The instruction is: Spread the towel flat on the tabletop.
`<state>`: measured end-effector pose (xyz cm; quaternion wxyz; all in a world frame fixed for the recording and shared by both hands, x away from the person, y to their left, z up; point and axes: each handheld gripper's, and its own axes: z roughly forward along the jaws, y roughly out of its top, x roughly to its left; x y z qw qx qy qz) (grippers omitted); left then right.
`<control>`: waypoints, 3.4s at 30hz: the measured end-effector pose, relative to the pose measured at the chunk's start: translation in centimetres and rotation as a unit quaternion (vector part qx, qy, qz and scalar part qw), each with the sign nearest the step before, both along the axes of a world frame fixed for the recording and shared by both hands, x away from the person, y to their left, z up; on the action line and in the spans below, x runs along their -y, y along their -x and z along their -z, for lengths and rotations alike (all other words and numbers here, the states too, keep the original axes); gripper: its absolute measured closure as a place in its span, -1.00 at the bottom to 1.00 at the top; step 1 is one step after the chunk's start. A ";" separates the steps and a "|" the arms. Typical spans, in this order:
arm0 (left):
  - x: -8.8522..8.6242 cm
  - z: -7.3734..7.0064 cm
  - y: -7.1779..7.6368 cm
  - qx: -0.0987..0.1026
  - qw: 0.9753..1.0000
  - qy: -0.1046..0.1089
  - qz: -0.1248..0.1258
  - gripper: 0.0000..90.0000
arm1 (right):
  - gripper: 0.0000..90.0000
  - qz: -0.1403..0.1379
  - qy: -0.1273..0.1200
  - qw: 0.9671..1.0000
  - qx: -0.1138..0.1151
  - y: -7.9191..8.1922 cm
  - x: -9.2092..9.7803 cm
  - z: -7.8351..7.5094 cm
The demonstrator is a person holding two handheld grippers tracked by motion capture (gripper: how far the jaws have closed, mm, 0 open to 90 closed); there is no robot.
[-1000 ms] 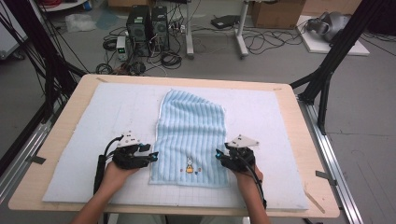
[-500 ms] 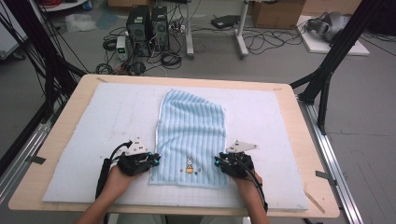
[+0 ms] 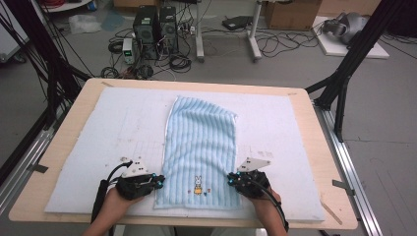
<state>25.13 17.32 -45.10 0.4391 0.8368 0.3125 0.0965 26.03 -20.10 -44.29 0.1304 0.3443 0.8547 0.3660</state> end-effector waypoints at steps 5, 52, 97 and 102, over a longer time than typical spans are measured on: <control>-0.3 0.0 1.2 -0.014 1.000 0.007 0.016 0.88 | 0.86 -0.020 0.012 1.000 -0.003 1.4 0.1 -0.3; 1.0 -0.1 -3.2 -0.010 0.997 0.053 -0.046 0.17 | 0.23 -0.041 -0.072 0.996 -0.008 -0.5 0.3 -0.5; -1.6 -2.8 -7.7 0.003 0.989 0.093 -0.112 -0.04 | -0.03 0.067 -0.026 0.997 0.036 -1.1 2.4 -1.6; -1.5 -3.4 -10.6 0.006 0.986 0.101 -0.129 -0.05 | -0.09 0.074 -0.025 0.996 0.042 -2.2 2.8 -1.8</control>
